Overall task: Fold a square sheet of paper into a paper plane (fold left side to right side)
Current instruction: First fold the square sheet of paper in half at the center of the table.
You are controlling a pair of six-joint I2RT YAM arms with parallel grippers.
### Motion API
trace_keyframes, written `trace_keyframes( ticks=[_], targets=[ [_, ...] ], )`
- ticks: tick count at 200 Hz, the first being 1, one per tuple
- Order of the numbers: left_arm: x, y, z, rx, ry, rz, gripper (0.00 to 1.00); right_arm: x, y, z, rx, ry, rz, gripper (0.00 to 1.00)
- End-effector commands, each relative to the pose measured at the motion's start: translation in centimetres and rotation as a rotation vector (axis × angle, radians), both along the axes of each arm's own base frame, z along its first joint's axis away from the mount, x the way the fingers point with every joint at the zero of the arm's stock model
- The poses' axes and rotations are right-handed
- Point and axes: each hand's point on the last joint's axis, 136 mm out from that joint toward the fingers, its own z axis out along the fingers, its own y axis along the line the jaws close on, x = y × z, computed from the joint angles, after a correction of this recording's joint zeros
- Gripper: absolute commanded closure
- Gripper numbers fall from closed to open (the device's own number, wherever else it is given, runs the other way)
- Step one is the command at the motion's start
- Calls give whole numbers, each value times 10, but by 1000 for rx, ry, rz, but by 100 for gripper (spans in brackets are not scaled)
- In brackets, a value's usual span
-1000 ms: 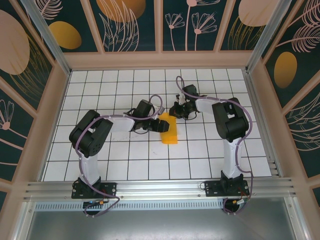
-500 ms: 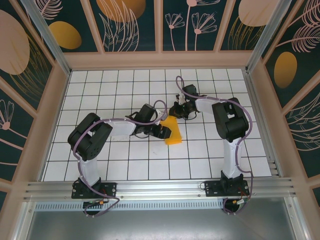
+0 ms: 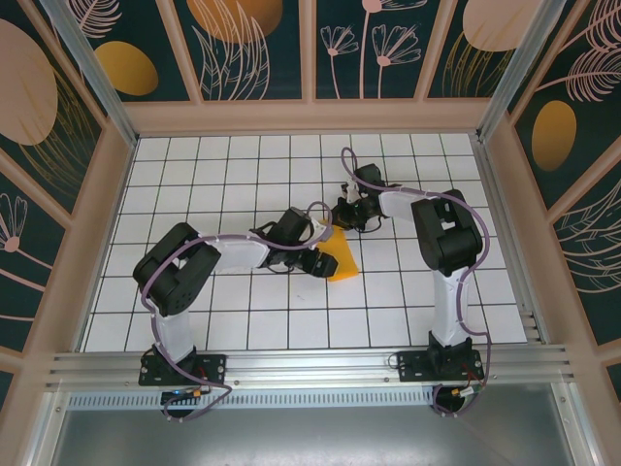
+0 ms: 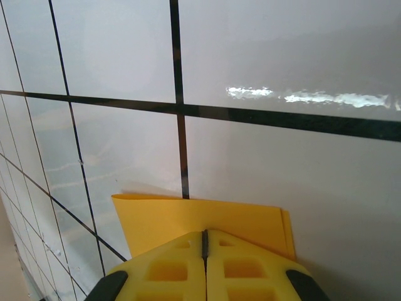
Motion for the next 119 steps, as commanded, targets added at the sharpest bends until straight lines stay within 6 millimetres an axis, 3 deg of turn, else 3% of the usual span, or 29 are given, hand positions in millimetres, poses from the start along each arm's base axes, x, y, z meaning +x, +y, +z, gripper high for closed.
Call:
trace_keyframes(
  ticks=[1, 60, 119],
  targets=[
    [-38, 6, -15, 66, 113, -63, 39, -14, -16, -35, -116, 80, -12, 93],
    [-58, -2, -19, 80, 125, -107, 38, -14, -15, -35, -114, 79, -10, 93],
    [-64, -13, -8, 53, 109, -143, 37, -15, -15, -35, -111, 80, -11, 93]
  ],
)
